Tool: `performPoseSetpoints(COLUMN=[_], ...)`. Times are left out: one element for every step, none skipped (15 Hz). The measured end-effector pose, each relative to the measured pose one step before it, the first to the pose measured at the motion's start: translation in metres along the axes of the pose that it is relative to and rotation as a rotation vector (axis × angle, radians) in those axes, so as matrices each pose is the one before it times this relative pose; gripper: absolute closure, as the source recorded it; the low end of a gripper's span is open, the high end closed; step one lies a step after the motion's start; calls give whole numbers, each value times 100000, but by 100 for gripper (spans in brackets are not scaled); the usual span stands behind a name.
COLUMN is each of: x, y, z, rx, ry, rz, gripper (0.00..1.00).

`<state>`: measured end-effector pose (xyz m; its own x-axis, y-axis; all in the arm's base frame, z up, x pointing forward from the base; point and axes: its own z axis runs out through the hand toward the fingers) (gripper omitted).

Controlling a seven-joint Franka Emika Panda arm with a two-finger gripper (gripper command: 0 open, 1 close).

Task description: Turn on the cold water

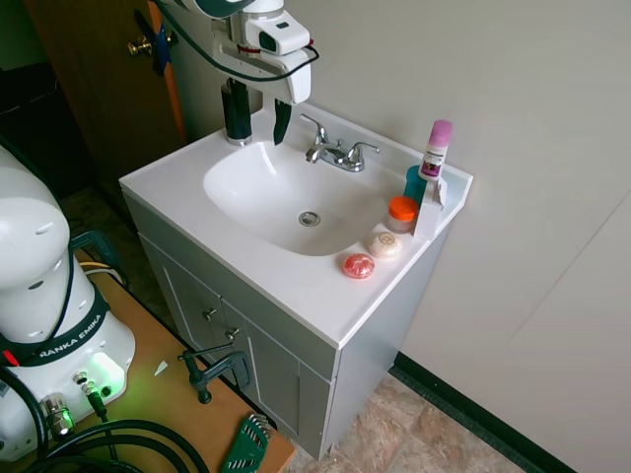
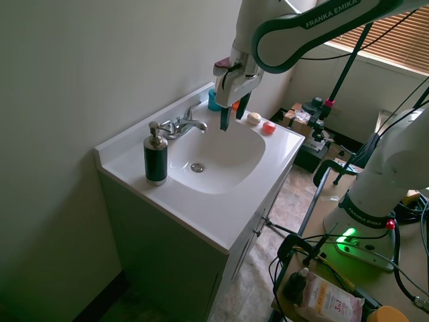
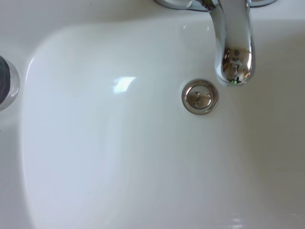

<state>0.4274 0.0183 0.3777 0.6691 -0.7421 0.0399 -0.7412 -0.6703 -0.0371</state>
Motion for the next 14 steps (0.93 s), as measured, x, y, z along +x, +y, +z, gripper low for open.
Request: performPoseSetpoints(x=[-12,32,312,806,1325,1797,1896,1773,1496,1266,1136,1068,874,660], y=[3,-22,18,187,254,64,-404,-812,-1079,-1271,-1140,-1050,-963,-871], z=[-12,-82,-152,-171,22,185,439,750,952,1058,946,951,957,900], rx=[138,377,201,244,-79,-182,342,253,78,-114,-290,-171,-349,-306], ry=[-229,332,2505,4078,4188,3968,3729,4021,4359,4354,3889,3228,2162,1238], rz=[244,95,318,2562,4164,4263,3535,3091,2626,2487,1923,1526,1179,534], gripper=[0,0,0,0,0,0,0,0,0,0,0,0,0,0])
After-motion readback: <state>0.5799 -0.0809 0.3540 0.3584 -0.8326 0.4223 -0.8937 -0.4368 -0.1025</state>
